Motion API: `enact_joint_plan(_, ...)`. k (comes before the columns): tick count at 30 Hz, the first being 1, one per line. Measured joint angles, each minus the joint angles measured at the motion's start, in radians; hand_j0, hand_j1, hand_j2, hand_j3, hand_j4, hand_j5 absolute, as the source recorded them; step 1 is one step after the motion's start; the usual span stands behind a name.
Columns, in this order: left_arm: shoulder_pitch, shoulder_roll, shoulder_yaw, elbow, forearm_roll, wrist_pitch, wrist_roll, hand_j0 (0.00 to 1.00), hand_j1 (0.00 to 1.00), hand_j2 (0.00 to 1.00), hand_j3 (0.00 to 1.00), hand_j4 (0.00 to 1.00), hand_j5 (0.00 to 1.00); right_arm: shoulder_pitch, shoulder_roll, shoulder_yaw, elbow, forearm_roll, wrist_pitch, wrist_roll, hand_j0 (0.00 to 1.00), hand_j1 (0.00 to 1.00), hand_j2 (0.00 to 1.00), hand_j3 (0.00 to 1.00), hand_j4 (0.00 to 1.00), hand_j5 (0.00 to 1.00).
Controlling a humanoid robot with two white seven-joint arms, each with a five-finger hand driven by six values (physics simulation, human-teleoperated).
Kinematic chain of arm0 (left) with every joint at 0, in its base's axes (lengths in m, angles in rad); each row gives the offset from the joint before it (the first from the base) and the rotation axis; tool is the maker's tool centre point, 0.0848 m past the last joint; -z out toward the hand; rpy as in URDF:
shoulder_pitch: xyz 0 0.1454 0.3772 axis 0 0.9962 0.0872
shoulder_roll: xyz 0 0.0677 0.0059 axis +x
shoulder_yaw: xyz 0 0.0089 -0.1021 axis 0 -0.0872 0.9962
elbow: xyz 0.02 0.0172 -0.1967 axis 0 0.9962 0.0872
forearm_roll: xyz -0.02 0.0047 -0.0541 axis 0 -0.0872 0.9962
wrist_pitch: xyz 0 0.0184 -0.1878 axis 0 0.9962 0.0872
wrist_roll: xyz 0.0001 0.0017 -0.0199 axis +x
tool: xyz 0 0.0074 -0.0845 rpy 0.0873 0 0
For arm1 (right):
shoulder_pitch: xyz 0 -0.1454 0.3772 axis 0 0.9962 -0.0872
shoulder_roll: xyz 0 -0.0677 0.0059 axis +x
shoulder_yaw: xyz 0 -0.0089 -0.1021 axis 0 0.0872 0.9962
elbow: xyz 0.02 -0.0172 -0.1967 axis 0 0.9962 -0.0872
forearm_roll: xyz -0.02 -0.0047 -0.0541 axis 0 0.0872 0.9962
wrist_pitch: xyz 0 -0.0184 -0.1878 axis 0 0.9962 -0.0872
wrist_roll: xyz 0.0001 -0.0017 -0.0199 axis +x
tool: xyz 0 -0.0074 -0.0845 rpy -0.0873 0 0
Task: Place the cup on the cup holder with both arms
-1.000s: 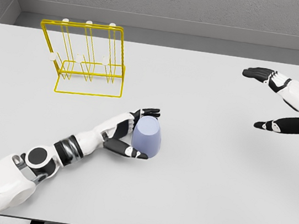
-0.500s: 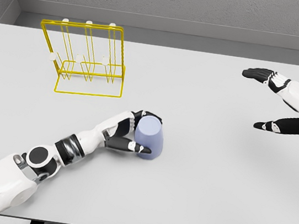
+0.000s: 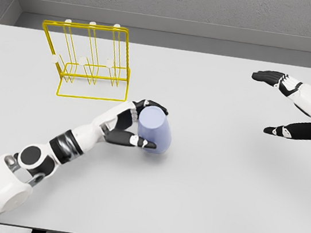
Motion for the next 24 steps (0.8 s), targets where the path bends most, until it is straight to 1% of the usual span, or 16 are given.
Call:
enact_joint_plan(6, -0.002, 0.052, 0.035, -0.038, 0.018, 0.0, 0.001, 0.64, 0.64, 0.64, 0.64, 0.64, 0.64, 0.0, 0.0, 0.0, 0.0, 0.0, 0.0, 0.0, 1.0, 1.0, 1.0, 1.0, 1.0, 1.0)
enact_joint_plan(11, -0.008, 0.091, 0.067, -0.047, 0.035, -0.001, 0.001, 0.64, 0.64, 0.64, 0.64, 0.64, 0.64, 0.002, 0.0, 0.0, 0.0, 0.0, 0.0, 0.0, 1.0, 1.0, 1.0, 1.0, 1.0, 1.0)
enact_joint_plan(18, -0.012, 0.129, 0.113, -0.058, 0.051, -0.002, 0.002, 0.64, 0.64, 0.64, 0.64, 0.64, 0.64, 0.002, 0.003, 0.0, -0.018, -0.001, 0.0, 0.0, 1.0, 1.0, 1.0, 1.0, 1.0, 1.0)
enact_joint_plan(24, -0.014, 0.179, 0.136, -0.106, 0.071, -0.002, 0.001, 0.65, 0.65, 0.65, 0.65, 0.65, 0.65, 0.002, 0.003, 0.0, -0.018, 0.0, 0.0, 0.0, 1.0, 1.0, 1.0, 1.0, 1.0, 1.0)
